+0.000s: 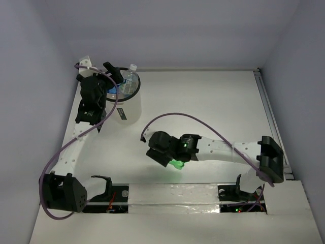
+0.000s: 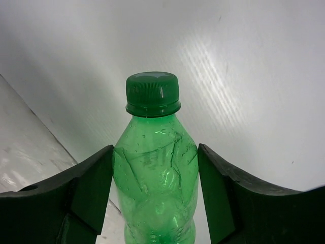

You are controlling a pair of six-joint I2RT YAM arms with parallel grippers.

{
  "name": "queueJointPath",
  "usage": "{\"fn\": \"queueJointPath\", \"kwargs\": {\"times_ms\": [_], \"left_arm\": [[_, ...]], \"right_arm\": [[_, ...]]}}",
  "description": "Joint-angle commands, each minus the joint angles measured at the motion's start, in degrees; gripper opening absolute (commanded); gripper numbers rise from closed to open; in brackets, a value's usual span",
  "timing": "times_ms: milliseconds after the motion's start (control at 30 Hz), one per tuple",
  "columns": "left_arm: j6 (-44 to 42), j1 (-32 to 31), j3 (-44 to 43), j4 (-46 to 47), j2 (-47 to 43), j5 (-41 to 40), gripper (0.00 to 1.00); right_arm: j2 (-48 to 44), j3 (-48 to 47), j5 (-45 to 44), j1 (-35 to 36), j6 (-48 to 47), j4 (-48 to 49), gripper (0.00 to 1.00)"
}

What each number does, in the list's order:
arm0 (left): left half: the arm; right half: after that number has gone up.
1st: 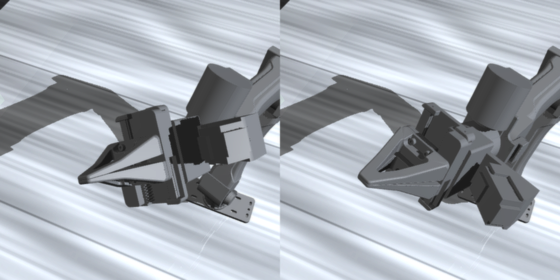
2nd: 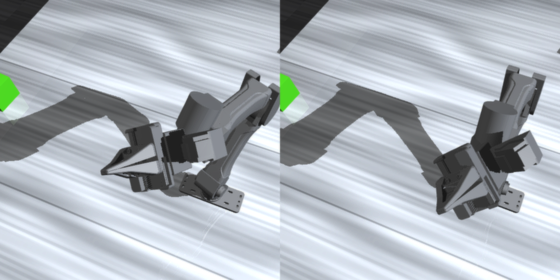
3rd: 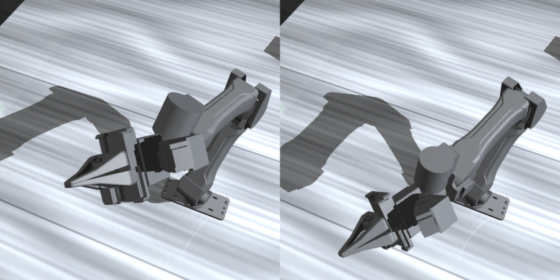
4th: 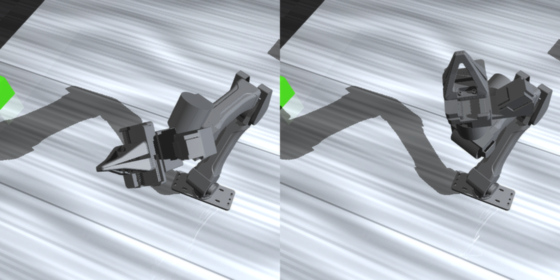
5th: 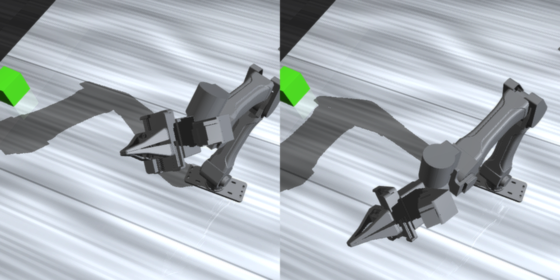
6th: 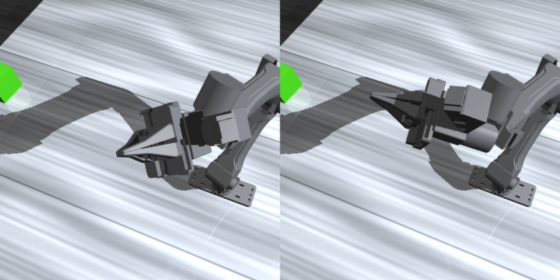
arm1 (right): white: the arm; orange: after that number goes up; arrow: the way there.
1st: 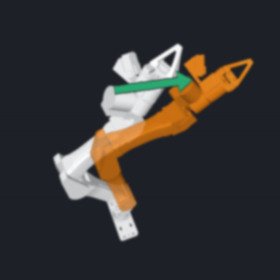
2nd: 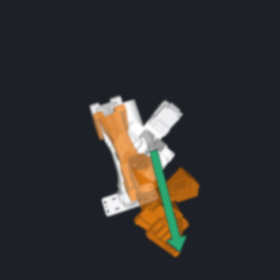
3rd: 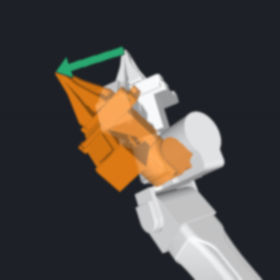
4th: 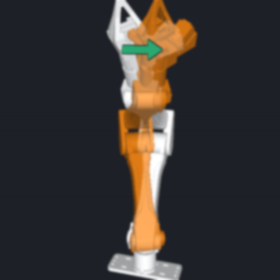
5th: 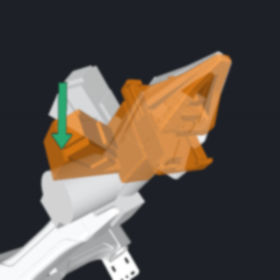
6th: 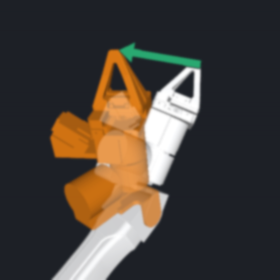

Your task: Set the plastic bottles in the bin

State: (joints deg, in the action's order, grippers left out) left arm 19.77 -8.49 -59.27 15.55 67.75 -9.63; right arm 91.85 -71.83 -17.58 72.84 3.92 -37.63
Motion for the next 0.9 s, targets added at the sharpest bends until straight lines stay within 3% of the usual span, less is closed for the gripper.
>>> {"fn": "queueJointPath", "kwargs": {"times_ms": [0,133,267,467,667,867], "left_arm": [[2.10,0.32,-1.90,1.06,-4.28,1.45,0.99],[5.45,0.32,-2.52,-1.47,-10.08,6.54,0.98],[6.86,0.32,-1.39,-5.79,-18.86,9.63,0.97],[6.60,0.32,8.10,-12.38,-37.49,11.83,0.97],[5.63,0.32,17.76,-17.04,-53.22,7.17,0.96],[5.45,-0.82,21.56,-18.63,-56.23,3.65,0.95]], "right_arm": [[-4.75,-6.38,-3.24,0.46,1.79,9.40,0.46],[-7.48,-12.53,-6.58,-0.68,3.55,21.16,0.45],[-8.18,-13.33,-7.29,-1.91,1.97,42.39,0.41],[-1.87,-20.53,-4.39,-7.35,0.91,59.66,0.40],[12.71,-32.91,1.49,-13.76,2.32,70.48,0.40],[30.21,-53.74,6.41,-16.05,1.17,66.13,0.39]]}}
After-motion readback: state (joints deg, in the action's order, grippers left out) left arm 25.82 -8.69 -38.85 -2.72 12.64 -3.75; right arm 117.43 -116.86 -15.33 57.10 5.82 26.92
